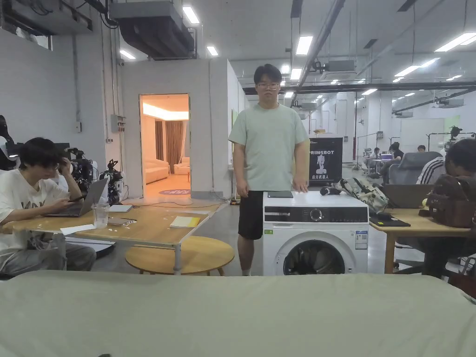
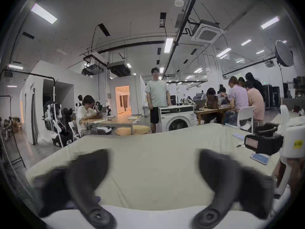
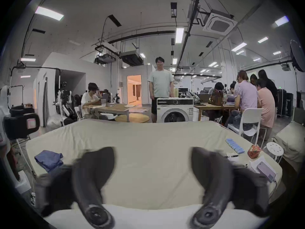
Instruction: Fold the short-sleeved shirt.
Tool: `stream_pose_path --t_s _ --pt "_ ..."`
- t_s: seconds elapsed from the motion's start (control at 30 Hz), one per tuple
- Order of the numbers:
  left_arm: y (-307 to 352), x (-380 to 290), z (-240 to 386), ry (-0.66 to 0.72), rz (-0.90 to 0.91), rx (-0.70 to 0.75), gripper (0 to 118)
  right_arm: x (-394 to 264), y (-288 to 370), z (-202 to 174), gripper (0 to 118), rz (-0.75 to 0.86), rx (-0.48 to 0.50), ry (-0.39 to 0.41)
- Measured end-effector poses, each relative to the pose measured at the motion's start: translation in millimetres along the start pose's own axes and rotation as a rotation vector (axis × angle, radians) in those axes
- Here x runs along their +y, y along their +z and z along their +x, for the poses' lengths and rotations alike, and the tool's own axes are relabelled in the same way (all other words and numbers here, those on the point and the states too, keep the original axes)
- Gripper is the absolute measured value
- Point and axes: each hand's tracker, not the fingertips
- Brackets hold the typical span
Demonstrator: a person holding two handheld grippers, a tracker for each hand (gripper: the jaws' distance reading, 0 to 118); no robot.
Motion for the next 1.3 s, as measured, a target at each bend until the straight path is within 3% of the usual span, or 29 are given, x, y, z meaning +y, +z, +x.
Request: stream_pose_path --t_s 0.07,0.37,0.7,1.3 --pt "4.0 -6.1 0.7 0.016 0.041 -0.023 118 -0.5 5.2 -2.4 114 0.015 0.018 0.004" --pt "8.1 -11.7 -6.0 0.025 0.048 0.019 118 1.7 8.2 1.9 114 0.053 0.065 -0.095" --pt "8.8 -10.7 -13.9 0.076 0.059 0.026 118 -1.0 5.3 -13.8 115 0.062 -0.017 0.028" --pt "9.6 -10.2 -18.2 0.132 0.05 0.043 118 -0.3 3.9 -9.3 115 0.025 -0.028 -0.017"
